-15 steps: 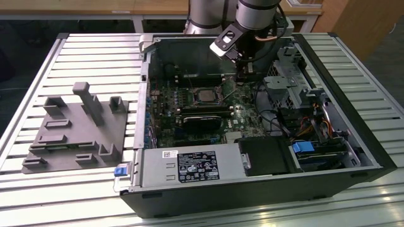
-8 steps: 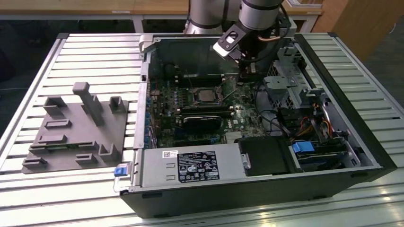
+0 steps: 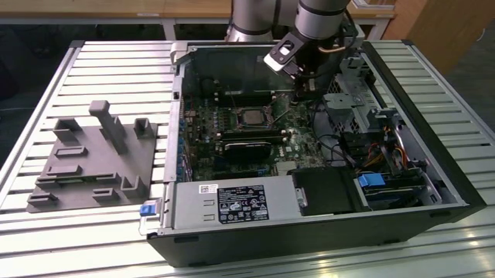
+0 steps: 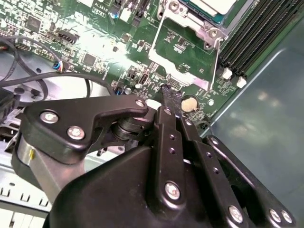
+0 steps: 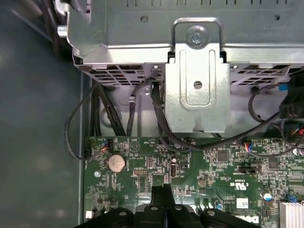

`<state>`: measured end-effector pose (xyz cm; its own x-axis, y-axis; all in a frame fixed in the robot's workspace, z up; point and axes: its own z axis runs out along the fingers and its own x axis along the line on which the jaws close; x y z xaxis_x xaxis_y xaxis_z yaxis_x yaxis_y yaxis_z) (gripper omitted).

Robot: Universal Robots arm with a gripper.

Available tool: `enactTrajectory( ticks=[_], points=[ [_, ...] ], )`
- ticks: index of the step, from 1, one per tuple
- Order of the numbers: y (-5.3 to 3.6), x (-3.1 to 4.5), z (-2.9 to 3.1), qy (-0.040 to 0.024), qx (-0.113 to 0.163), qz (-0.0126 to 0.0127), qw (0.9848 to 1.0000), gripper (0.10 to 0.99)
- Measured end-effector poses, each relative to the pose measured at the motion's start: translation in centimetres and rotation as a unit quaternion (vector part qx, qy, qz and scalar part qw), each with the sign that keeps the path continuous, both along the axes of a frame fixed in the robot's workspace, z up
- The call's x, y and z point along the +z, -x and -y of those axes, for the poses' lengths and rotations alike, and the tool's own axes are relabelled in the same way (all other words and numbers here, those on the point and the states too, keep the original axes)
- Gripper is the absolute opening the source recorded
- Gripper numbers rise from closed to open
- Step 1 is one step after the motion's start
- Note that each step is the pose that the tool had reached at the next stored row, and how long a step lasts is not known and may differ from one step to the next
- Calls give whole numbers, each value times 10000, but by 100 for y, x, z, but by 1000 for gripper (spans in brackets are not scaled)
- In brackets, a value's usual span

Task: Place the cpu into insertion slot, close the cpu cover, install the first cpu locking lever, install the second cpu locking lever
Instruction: 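Close the cpu cover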

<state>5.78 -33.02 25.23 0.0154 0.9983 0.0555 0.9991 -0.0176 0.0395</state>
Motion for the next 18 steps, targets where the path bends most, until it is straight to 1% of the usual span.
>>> enactTrajectory(
  ticks=[4,5,12,18],
  points=[
    [2,-68,-7,1,0,-5,10000,106],
    [14,-79,-8,0,1,-5,10000,106],
    [125,-89,-8,1,0,-5,10000,106],
    [153,-89,-11,-5,1,-5,10000,106]
  ],
)
